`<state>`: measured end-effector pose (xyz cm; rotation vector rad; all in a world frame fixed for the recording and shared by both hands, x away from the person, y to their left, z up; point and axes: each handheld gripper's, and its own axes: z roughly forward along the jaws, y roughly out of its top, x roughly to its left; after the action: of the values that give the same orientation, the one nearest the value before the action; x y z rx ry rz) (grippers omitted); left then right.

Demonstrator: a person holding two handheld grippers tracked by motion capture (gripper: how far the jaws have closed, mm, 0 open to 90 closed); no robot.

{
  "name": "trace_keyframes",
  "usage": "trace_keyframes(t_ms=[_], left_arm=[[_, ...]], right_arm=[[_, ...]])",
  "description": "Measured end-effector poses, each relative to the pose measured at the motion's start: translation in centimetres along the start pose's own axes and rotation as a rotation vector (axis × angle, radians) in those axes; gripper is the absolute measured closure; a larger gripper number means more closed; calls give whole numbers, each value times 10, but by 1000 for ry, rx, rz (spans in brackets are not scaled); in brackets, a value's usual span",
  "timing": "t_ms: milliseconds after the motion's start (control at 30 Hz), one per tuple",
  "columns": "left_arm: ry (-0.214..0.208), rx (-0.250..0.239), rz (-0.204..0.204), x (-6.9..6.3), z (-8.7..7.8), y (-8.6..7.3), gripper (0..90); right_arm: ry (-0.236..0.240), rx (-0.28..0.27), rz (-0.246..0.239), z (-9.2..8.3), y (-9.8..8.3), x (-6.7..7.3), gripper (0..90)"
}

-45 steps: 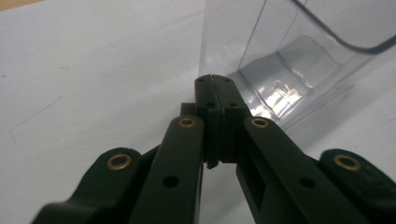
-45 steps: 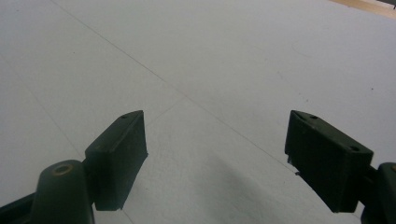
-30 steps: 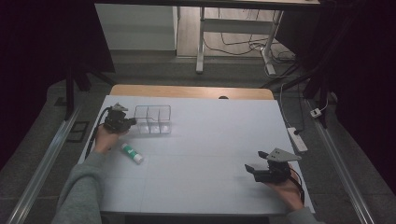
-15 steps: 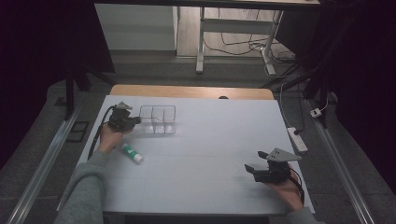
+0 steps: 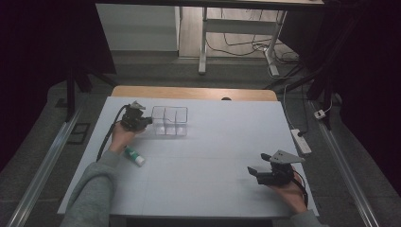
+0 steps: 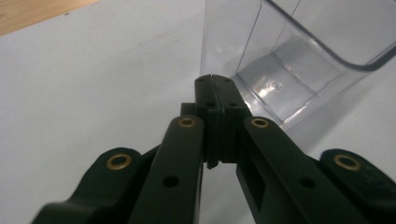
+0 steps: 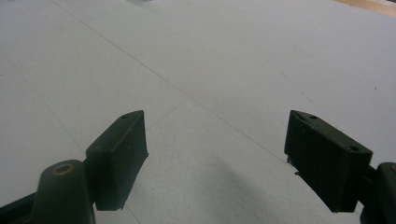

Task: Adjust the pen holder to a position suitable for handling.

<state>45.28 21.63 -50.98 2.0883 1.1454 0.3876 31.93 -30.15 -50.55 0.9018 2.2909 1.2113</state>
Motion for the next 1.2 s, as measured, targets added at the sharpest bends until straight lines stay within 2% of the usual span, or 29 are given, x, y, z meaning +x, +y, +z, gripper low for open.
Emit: trace_keyframes(t_ms=[67,600,900,1100,1200], left_arm=[[-7,8,20,-6,3,3,885],[-30,17,56,-24,14,14,884],[-57,22,94,-38,22,22,884],[-76,28,99,-47,27,27,885],[-80,33,124,-52,30,30,884]], right_arm=[[0,7,-2,0,0,0,206],[-10,22,-7,1,0,1,207],[-12,22,-8,1,0,1,207],[2,17,-8,1,0,1,206],[-6,22,-9,0,0,1,206]])
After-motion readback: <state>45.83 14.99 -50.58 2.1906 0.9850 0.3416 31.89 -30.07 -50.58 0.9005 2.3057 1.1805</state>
